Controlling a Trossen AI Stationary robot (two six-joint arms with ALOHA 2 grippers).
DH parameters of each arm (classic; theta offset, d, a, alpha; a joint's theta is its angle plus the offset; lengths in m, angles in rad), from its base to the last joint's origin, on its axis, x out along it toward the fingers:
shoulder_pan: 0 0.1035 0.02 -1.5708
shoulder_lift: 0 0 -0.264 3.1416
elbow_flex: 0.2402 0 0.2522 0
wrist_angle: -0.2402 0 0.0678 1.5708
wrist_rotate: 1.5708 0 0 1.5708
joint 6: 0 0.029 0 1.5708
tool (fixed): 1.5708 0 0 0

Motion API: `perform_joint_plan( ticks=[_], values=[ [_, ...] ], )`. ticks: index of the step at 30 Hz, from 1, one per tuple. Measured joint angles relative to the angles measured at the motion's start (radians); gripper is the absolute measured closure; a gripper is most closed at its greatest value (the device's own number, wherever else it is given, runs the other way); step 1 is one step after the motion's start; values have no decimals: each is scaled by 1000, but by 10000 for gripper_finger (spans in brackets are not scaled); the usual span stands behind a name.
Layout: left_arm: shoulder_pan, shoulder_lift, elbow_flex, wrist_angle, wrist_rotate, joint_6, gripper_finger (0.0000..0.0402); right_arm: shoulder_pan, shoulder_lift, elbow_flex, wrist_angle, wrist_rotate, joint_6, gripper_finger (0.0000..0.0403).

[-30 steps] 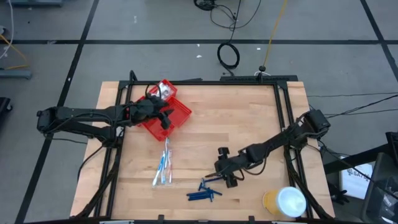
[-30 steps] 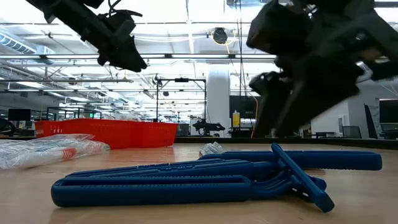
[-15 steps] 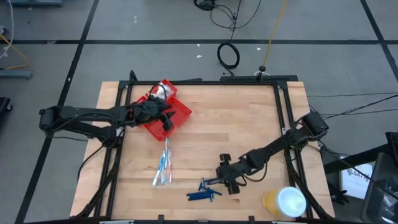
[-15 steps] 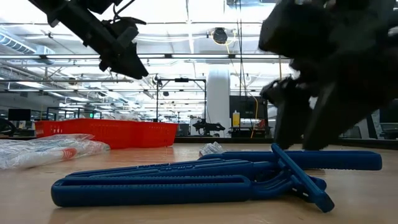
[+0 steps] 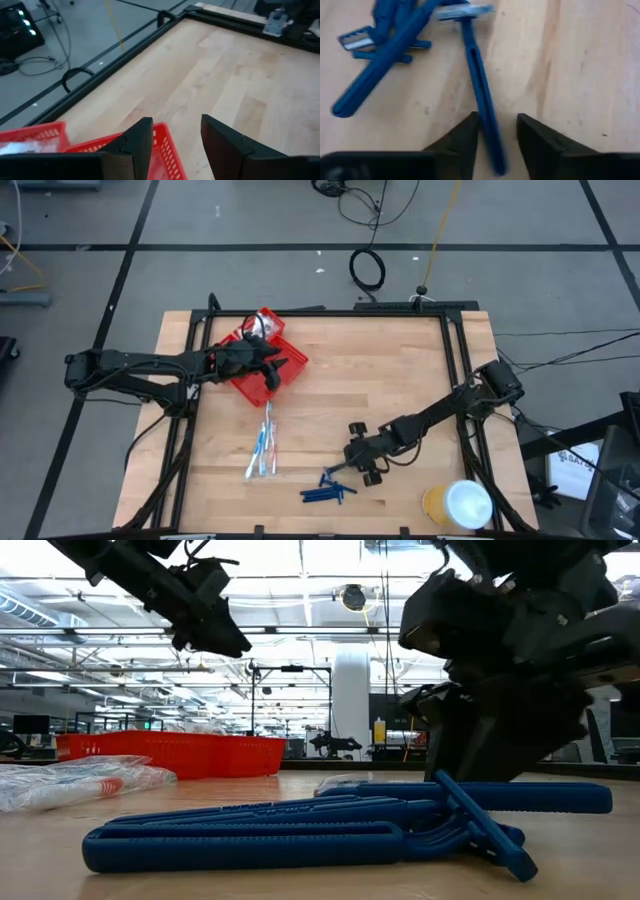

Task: Pick & Place Travel size toiletries
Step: Put the blue razor into the vertical right red bin

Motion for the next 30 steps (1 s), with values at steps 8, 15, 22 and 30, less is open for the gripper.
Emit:
perform_joint_plan(
  ticks=[8,15,22,30],
  values=[
    [-1,0,0,15,82,-18,240,-80,-3,-25,-11,-9,-113,385],
    [-23,0,0,58,164,29,241,-161,-3,-31,63,7,-156,384],
    [-63,-16,0,86,163,111,241,-261,-49,-35,175,39,-232,385],
    [-80,-31,0,80,131,138,241,-425,-57,-33,292,34,-274,385]
  ],
)
